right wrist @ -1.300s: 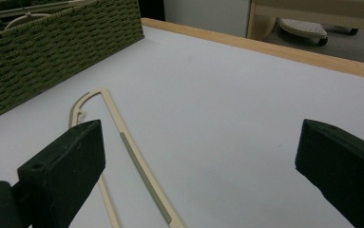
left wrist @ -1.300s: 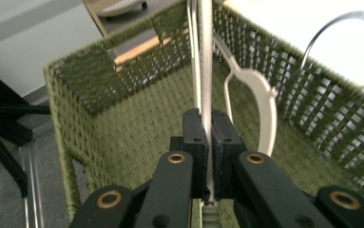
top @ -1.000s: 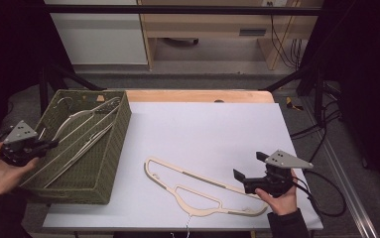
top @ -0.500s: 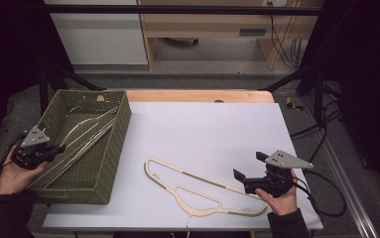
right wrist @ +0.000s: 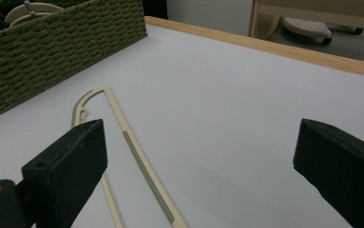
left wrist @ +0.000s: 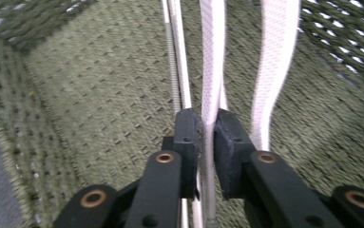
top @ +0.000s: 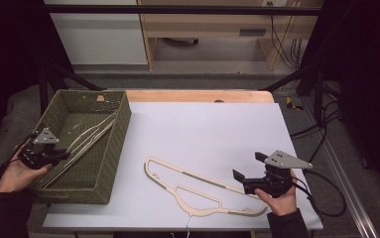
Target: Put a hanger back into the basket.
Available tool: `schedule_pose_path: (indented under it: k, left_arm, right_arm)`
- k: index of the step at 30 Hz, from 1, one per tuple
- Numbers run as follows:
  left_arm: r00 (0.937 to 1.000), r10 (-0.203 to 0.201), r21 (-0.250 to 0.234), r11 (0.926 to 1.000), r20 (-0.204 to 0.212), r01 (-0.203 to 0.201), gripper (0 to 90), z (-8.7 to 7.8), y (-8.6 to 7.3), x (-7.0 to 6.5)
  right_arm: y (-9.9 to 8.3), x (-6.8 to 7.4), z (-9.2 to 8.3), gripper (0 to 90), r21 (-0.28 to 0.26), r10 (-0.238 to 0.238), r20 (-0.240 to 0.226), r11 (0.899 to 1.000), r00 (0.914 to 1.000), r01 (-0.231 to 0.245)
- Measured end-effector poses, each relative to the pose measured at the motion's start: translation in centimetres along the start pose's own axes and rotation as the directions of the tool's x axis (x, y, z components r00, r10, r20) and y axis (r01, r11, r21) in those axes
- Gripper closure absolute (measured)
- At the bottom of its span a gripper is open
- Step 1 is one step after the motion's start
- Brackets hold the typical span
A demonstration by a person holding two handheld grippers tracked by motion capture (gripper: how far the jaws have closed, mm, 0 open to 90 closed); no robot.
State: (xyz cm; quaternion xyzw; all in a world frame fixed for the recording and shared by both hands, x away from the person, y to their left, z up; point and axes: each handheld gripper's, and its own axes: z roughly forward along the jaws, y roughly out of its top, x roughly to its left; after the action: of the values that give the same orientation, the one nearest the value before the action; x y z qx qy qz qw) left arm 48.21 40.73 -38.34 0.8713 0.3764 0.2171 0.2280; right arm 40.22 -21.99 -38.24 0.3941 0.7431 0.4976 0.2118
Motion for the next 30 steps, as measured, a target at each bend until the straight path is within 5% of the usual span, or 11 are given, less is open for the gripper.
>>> schedule_pose_path:
  k: [12, 17, 22, 24, 30]
  left_arm:
    - [0.9989, 0.047, -0.031, 0.9984, -0.007, -0.048, 62.6, -0.7, 0.1, -0.5]
    - [0.9993, 0.031, -0.095, 0.995, -0.02, -0.033, 52.5, -2.2, 0.5, -0.4]
    - [0.9991, 0.003, -0.18, 0.9836, -0.042, -0.011, 44.1, -3.6, 1.3, -1.0]
    - [0.9986, -0.031, -0.231, 0.9726, -0.044, 0.02, 41.1, -4.1, 1.7, -1.5]
    - [0.9938, -0.109, -0.391, 0.9161, -0.026, 0.09, 27.8, -5.7, 3.0, -3.4]
  right_arm:
    - [0.0, 0.1, 0.1, 4.5, 0.003, 0.0, -0.001, 1.0, 1.0, 0.0]
    - [0.0, 0.1, 0.1, 4.5, 0.006, -0.006, -0.005, 1.0, 1.0, 0.006]
    - [0.0, 0.2, 0.1, 4.5, 0.0, -0.005, -0.008, 1.0, 1.0, 0.005]
    - [0.0, 0.1, 0.1, 4.5, 0.001, -0.013, -0.013, 1.0, 0.9998, 0.013]
    - [0.0, 0.3, 0.2, 5.0, 0.004, -0.013, -0.021, 1.0, 0.9997, 0.013]
